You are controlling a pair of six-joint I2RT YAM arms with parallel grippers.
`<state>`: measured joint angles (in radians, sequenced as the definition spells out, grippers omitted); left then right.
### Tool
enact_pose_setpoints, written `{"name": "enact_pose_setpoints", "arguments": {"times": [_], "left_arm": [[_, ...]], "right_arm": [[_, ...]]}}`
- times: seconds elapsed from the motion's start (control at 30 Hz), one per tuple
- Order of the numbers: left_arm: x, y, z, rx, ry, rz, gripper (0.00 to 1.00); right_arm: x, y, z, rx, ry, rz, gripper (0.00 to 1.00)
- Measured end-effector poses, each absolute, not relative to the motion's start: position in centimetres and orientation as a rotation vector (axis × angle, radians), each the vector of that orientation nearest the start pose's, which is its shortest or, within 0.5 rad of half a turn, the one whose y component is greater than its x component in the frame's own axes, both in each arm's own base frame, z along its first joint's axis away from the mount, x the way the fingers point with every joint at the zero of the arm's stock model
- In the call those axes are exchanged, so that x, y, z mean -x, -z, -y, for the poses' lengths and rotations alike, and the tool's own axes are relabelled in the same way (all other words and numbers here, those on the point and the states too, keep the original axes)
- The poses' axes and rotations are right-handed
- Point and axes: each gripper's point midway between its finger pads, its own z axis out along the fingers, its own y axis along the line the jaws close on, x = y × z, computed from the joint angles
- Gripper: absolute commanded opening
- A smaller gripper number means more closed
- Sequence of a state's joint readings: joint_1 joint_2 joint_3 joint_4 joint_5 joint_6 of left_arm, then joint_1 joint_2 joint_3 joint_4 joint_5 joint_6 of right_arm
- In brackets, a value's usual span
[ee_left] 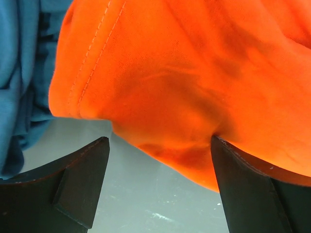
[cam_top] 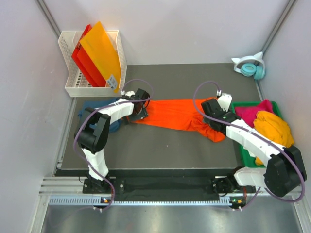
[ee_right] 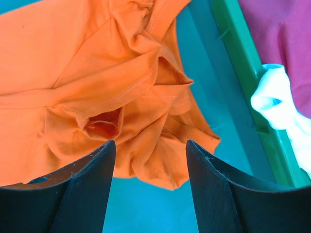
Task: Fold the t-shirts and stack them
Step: Fold the tshirt
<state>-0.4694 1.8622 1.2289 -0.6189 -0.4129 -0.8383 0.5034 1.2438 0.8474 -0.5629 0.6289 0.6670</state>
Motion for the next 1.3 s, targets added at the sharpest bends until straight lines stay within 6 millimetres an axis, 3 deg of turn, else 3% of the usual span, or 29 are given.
{"name": "enact_pose_setpoints", "arguments": {"times": [0.3, 0.43, 0.87, 0.97, 1.07, 1.1, 1.2, 1.3], "left_arm": [[-36.1, -2.4, 13.7, 0.576, -0.174, -2.579, 0.89], [-36.2, -2.4, 13.8, 0.576, -0.176, -2.579, 0.89], [-36.7, -2.4, 14.1, 0.57, -0.174, -2.584, 0.89], [-36.8, -2.4, 14.1, 0.569, -0.173, -2.583, 0.89], [-36.8, -2.4, 14.1, 0.566, -0.174, -2.584, 0.89], [-36.8, -2.4, 14.1, 0.566, -0.175, -2.584, 0.89], [-37.0, -2.4, 14.2, 0.565, -0.175, -2.584, 0.88], [-37.1, -2.4, 14.2, 0.564, -0.175, -2.584, 0.88]], "right_arm": [[-32.1, -10.7, -6.5, -0.505, 0.22, -2.271, 0.59], [-32.5, -9.2, -6.4, -0.534, 0.221, -2.309, 0.59], [-34.3, -7.0, -6.4, -0.581, 0.193, -2.345, 0.57], [-34.7, -6.3, -6.4, -0.594, 0.184, -2.355, 0.49], [-35.1, -6.0, -6.5, -0.595, 0.174, -2.365, 0.27], [-35.2, -6.0, -6.6, -0.601, 0.164, -2.363, 0.15], [-35.5, -5.9, -6.9, -0.604, 0.145, -2.359, 0.0], [-35.7, -6.0, -7.1, -0.606, 0.132, -2.353, 0.0]]}}
